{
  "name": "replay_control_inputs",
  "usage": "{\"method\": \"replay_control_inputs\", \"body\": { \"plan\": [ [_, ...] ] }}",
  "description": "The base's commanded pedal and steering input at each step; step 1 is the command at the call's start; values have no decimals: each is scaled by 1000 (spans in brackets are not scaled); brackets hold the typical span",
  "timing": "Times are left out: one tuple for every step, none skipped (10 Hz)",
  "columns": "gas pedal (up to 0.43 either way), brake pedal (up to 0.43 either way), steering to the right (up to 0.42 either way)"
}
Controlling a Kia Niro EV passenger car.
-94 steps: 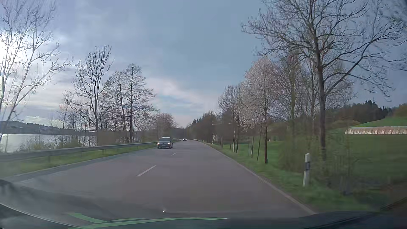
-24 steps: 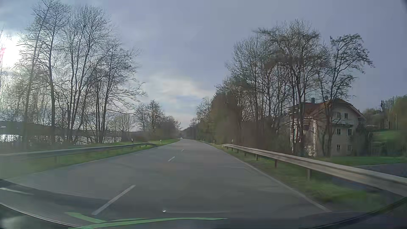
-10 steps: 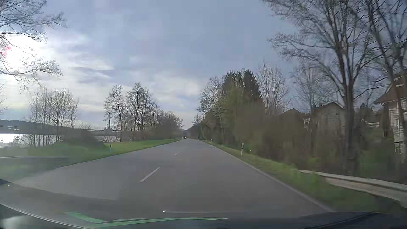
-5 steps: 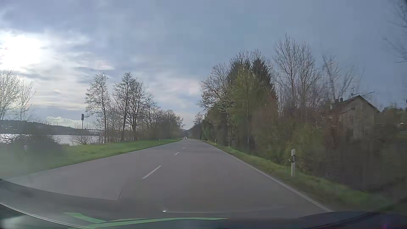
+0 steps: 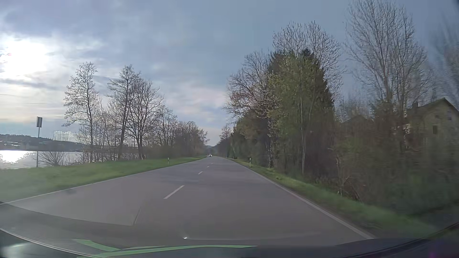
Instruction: Follow the waypoints while adhering to traffic rules and regulations
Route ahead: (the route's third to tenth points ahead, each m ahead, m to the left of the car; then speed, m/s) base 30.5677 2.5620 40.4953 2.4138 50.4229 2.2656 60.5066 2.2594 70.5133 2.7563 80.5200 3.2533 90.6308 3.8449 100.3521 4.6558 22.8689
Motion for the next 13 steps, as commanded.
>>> {"method": "replay_control_inputs", "body": {
  "plan": [
    [268,0,-3],
    [268,0,-3],
    [268,0,-3],
    [268,0,-3],
    [268,0,-3],
    [268,0,-3],
    [268,0,-3],
    [268,0,-3],
    [268,0,-3],
    [268,0,-3],
    [268,0,-3],
    [268,0,-3],
    [268,0,-3]
  ]
}}
